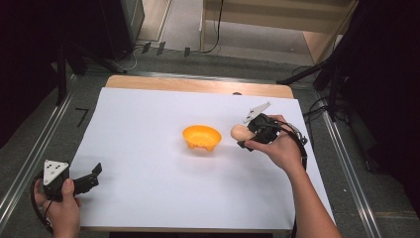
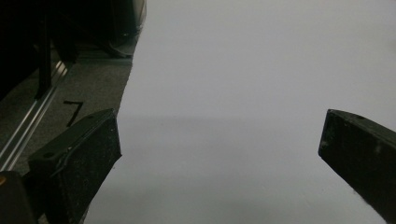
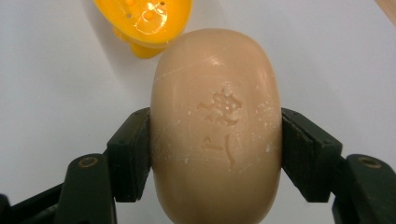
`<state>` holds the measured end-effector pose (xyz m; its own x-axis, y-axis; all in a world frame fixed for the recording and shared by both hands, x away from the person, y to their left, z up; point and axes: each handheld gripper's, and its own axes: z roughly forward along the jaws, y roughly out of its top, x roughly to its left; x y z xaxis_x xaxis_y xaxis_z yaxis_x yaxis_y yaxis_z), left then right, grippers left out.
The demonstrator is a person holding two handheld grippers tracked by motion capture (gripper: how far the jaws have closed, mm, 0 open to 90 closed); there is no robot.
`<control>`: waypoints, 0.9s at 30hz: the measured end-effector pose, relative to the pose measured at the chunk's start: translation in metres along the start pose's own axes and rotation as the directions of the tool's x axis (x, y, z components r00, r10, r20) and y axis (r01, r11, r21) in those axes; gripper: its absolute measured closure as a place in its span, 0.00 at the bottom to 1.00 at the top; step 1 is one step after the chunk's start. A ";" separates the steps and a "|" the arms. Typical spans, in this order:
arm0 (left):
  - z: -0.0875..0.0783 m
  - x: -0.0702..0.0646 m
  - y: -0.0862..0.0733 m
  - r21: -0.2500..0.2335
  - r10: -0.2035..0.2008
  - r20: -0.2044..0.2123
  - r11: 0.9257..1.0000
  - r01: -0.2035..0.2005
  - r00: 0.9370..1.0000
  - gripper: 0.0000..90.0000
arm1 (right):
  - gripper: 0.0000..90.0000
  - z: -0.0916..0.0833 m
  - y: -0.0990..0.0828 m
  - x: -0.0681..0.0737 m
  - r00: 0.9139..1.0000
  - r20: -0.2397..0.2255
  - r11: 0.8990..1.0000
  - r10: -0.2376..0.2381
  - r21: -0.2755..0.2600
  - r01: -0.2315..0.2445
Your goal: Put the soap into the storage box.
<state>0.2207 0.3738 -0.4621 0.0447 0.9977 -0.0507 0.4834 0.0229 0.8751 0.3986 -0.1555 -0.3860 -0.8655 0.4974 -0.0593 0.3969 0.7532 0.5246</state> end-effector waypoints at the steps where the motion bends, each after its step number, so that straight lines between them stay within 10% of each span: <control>1: 0.000 0.000 0.000 0.000 0.000 0.000 1.000 0.000 1.000 0.00 | 0.37 0.000 0.002 0.000 1.000 -0.004 1.000 -0.003 0.000 0.003; 27: 0.001 0.000 0.000 0.003 -0.002 0.004 1.000 0.002 1.000 0.00 | 0.37 0.020 0.063 0.015 0.980 -0.071 0.983 -0.184 0.012 0.186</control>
<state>0.2213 0.3740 -0.4622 0.0473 0.9974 -0.0548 0.4859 0.0250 0.8737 0.4173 -0.0920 -0.3707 -0.9434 0.3180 -0.0943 0.2328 0.8374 0.4946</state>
